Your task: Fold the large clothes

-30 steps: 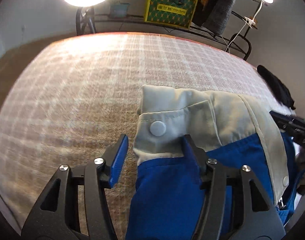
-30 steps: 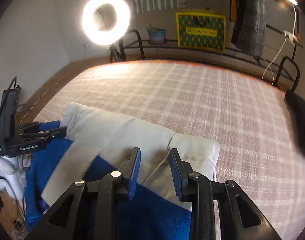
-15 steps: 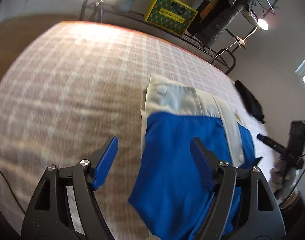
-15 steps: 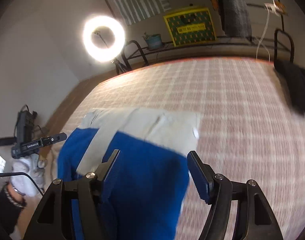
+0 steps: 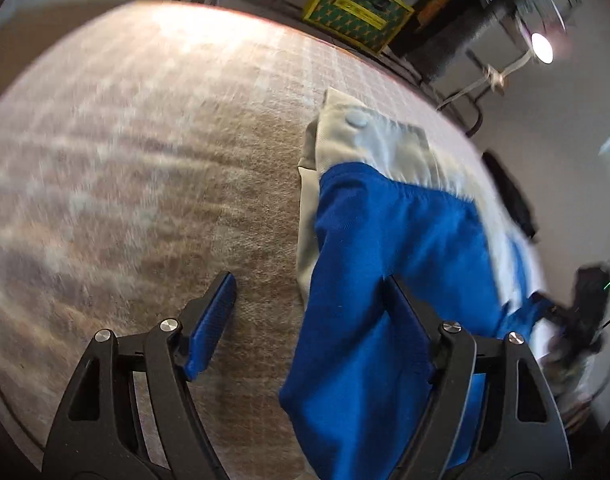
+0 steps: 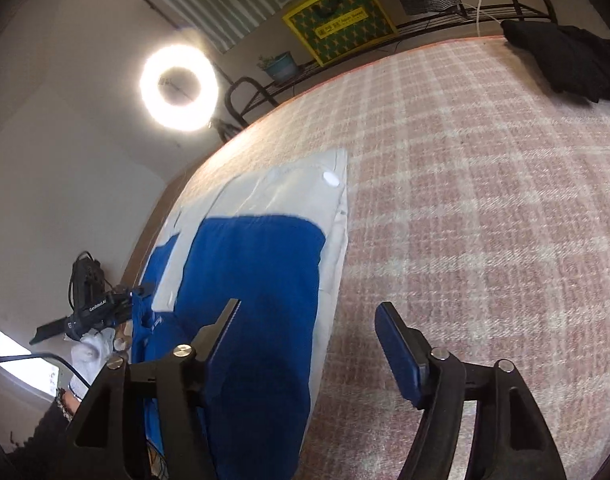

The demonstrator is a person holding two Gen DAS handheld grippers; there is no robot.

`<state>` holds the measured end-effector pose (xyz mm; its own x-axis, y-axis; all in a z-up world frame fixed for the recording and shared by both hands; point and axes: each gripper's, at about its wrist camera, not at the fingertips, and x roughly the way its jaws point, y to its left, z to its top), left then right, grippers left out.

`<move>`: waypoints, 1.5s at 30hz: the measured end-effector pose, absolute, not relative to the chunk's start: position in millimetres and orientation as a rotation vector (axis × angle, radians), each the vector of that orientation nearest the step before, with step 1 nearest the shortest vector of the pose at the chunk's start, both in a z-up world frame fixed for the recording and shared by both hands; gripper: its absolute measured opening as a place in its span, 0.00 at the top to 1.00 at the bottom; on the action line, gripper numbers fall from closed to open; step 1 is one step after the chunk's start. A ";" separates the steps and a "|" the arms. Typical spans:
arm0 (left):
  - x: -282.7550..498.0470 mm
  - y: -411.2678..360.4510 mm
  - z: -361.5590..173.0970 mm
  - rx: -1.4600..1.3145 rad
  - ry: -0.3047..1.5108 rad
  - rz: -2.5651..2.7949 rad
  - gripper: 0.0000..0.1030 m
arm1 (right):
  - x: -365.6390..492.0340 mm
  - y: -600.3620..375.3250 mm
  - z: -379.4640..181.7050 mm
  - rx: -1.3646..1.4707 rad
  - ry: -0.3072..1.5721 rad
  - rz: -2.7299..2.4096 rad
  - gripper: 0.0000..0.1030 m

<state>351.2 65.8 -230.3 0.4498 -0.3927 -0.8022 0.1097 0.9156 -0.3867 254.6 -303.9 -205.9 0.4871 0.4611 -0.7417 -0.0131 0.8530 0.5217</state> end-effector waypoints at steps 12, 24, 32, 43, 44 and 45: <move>347.7 88.8 -215.3 -0.460 1.064 -0.364 0.23 | 251.1 -319.6 -180.5 0.517 0.963 0.347 0.29; 377.4 83.7 -238.0 -0.620 1.145 -0.498 0.23 | 266.0 -319.4 -226.2 0.723 1.002 0.456 0.27; 391.1 59.8 -231.6 -0.530 1.144 -0.466 0.41 | 275.1 -295.5 -226.3 0.696 1.018 0.501 0.40; 361.8 33.3 -191.3 -0.310 1.044 -0.384 0.78 | 283.5 -265.8 -183.6 0.471 1.001 0.430 0.74; 359.7 33.1 -188.3 -0.308 1.039 -0.382 0.79 | 282.2 -264.1 -178.2 0.452 0.994 0.428 0.75; 356.7 31.9 -184.2 -0.300 1.032 -0.381 0.79 | 281.6 -262.5 -172.6 0.435 0.985 0.428 0.76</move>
<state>356.7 31.9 -184.2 0.4578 -0.4424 -0.7711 0.1650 0.8946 -0.4153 281.6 -262.5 -172.6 0.4845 0.5303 -0.6958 -0.1472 0.8334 0.5327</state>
